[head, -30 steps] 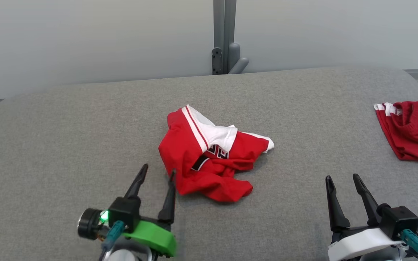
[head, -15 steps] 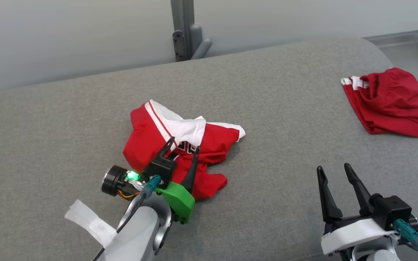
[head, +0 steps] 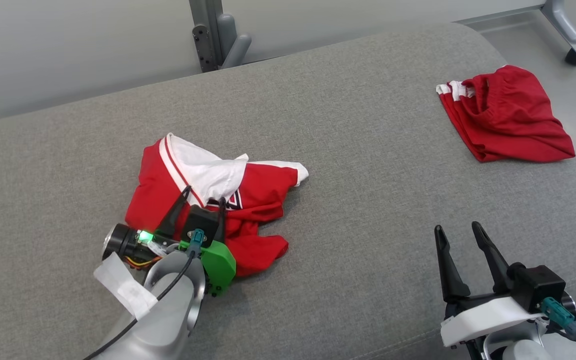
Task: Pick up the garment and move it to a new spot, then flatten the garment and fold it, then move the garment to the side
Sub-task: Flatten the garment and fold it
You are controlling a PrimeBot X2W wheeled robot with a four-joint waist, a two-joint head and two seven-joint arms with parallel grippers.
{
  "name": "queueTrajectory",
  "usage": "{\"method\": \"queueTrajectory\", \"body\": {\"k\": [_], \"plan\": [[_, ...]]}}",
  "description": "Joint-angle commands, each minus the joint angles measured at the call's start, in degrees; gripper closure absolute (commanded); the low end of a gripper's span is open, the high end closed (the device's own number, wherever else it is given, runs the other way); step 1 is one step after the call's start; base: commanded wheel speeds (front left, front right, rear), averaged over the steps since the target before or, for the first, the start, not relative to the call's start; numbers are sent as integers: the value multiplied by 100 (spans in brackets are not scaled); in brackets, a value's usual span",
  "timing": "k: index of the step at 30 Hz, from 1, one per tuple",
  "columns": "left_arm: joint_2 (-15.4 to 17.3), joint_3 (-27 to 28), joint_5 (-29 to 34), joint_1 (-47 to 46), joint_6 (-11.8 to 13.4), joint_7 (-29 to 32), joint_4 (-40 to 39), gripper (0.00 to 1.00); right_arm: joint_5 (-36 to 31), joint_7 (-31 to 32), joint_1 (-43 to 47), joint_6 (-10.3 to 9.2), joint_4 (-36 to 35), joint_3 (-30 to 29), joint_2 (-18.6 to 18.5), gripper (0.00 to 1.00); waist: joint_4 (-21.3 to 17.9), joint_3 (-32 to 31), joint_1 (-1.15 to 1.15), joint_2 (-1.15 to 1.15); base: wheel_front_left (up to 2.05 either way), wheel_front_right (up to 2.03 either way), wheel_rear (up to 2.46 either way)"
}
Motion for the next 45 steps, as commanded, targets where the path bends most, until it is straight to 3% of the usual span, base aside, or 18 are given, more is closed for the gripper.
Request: {"method": "queueTrajectory", "body": {"k": [1,3,4,5,6,7,8,10,11,17,24,37,45], "plan": [[18,-32,49,-117,77,-34,86,0,52,-28,-80,-6,-1,-1,-12,0,-2,-8,0,0,0,0,0],[1,-42,50,-164,108,-46,157,0,60,-28,-77,-6,-4,-17,-11,0,-1,-14,0,0,0,0,0],[-4,-44,44,-187,123,-50,185,7,63,-29,-76,-6,-6,-23,-11,0,-1,-18,0,0,0,0,0],[-4,-44,44,-187,123,-50,185,7,63,-29,-76,-6,-6,-23,-11,0,-1,-18,0,0,0,0,0],[-12,-22,1,-206,117,-55,193,20,66,-29,-75,-6,-11,-29,-11,0,-2,-20,0,0,0,0,0],[-18,-15,-12,-221,106,-55,202,53,71,-29,-72,-6,-18,-31,-11,0,-3,-23,0,0,0,0,0],[-25,-21,-25,-233,101,-48,200,64,72,-28,-69,-6,-25,-34,-11,0,-5,-25,0,0,0,0,0],[-37,-27,-45,-269,57,-50,109,94,70,-29,-75,-6,-32,-34,-11,0,-8,-26,0,0,0,0,0],[-42,-29,-51,-272,40,-51,60,100,68,-29,-79,-6,-36,-36,-11,0,-9,-30,0,0,0,0,0],[-79,97,-248,-156,-64,-48,-622,100,64,-29,-13,-6,-23,-116,-11,0,61,-144,0,0,0,0,0],[-97,1006,-905,328,75,-48,-1675,100,37,-28,80,-6,-17,-193,-11,0,325,-384,0,0,0,0,0],[-87,2969,-1446,1466,281,-42,-1858,100,-1,-25,148,-6,-10,-186,-11,0,1017,-528,0,0,0,0,0],[-128,3300,-1554,1876,187,-41,-1591,100,-9,-25,63,-6,109,-104,-12,0,1314,-504,0,0,0,0,0]]}}
